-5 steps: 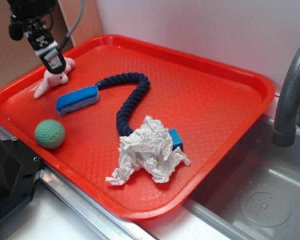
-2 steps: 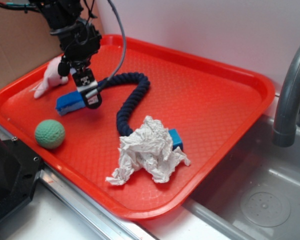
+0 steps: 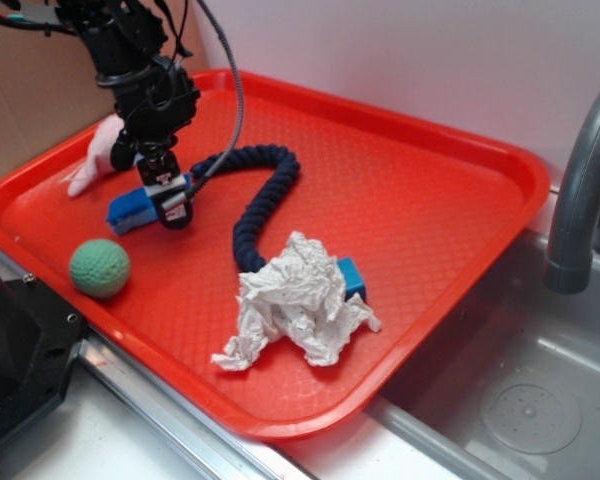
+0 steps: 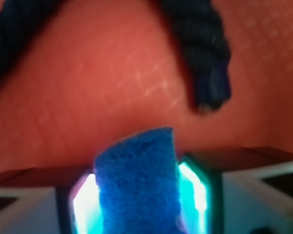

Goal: Grab the blue sponge.

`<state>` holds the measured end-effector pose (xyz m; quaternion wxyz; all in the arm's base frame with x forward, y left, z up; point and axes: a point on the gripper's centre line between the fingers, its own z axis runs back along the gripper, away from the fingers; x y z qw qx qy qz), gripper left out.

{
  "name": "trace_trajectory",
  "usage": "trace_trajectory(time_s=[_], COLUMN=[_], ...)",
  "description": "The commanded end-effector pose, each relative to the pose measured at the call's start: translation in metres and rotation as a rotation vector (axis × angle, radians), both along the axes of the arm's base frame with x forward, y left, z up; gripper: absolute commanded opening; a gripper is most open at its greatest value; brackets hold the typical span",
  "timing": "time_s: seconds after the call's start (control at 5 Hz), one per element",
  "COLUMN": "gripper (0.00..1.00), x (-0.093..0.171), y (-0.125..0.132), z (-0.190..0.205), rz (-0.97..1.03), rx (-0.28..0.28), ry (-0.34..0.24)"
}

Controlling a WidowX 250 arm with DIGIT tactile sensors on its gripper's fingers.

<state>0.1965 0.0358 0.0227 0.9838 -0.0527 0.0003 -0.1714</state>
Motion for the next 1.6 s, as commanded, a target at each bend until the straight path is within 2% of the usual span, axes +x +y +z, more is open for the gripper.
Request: trace_trajectory(time_s=[0.0, 0.2, 0.4, 0.6, 0.8, 1.0, 1.2, 1.4], gripper=[0.0, 0.0, 0.0, 0.0, 0.0, 0.0, 0.0, 0.0], x=[0.016, 0.02, 0.02, 0.011, 0.002, -0.006, -0.009, -0.011], y=[-0.004, 0.005, 0.007, 0.003, 0.0, -0.005, -0.009, -0.008], z=[0.068, 0.119, 0.17, 0.22, 0.26, 0.273, 0.273, 0.264], rz=[0.058, 0.191, 0.228, 0.231, 0.274, 0.372, 0.408, 0.413], rx=[0.057, -0.016, 0.02, 0.039, 0.025, -0.061, -0.084, -0.037], ry=[-0.126, -0.177, -0.246, -0.259, -0.278, -0.241, -0.213, -0.21])
